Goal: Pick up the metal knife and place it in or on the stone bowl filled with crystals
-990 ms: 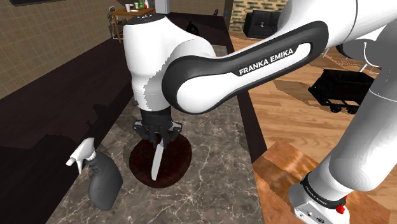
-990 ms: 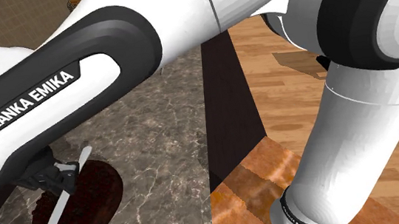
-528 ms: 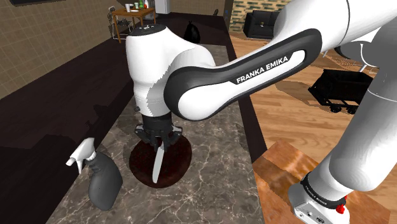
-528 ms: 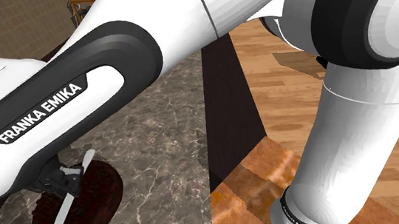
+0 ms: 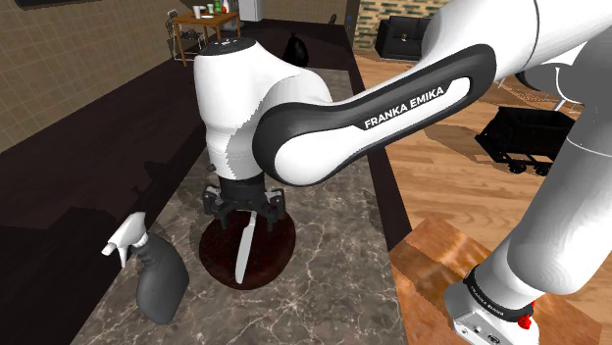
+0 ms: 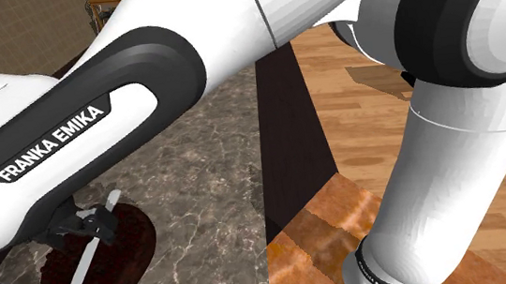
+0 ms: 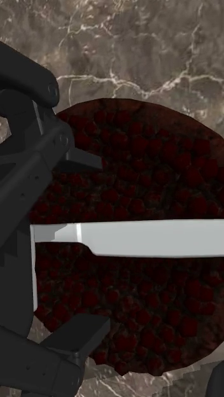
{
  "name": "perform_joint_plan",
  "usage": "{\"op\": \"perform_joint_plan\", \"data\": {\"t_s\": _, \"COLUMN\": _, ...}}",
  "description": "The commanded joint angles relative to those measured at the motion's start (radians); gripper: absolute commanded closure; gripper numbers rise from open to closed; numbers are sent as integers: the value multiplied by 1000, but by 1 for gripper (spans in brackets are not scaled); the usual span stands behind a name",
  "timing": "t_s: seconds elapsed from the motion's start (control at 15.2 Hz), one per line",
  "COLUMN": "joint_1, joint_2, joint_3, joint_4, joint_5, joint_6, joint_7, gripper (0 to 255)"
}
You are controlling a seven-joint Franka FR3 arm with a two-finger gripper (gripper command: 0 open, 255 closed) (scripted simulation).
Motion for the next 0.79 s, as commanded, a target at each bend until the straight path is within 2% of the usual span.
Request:
{"op": "perform_joint_plan", "data": {"t_s": 0.0, "joint_1": 0, "joint_2": 0, "joint_3": 0, "joint_4": 0, "joint_5": 0, "joint_6": 0, "joint_7": 0, "gripper": 0}}
{"op": "perform_joint_plan", "data": {"t_s": 0.26, "joint_1": -12, "joint_2": -43, "joint_3": 13, "joint_4": 89, "joint_5": 43, "joint_6": -115, "joint_7": -29, "gripper": 0}}
{"op": "perform_joint_plan", "data": {"t_s": 0.73, "joint_1": -12, "joint_2": -43, "joint_3": 13, "joint_4": 89, "joint_5": 43, "joint_6": -115, "joint_7": -29, "gripper": 0}}
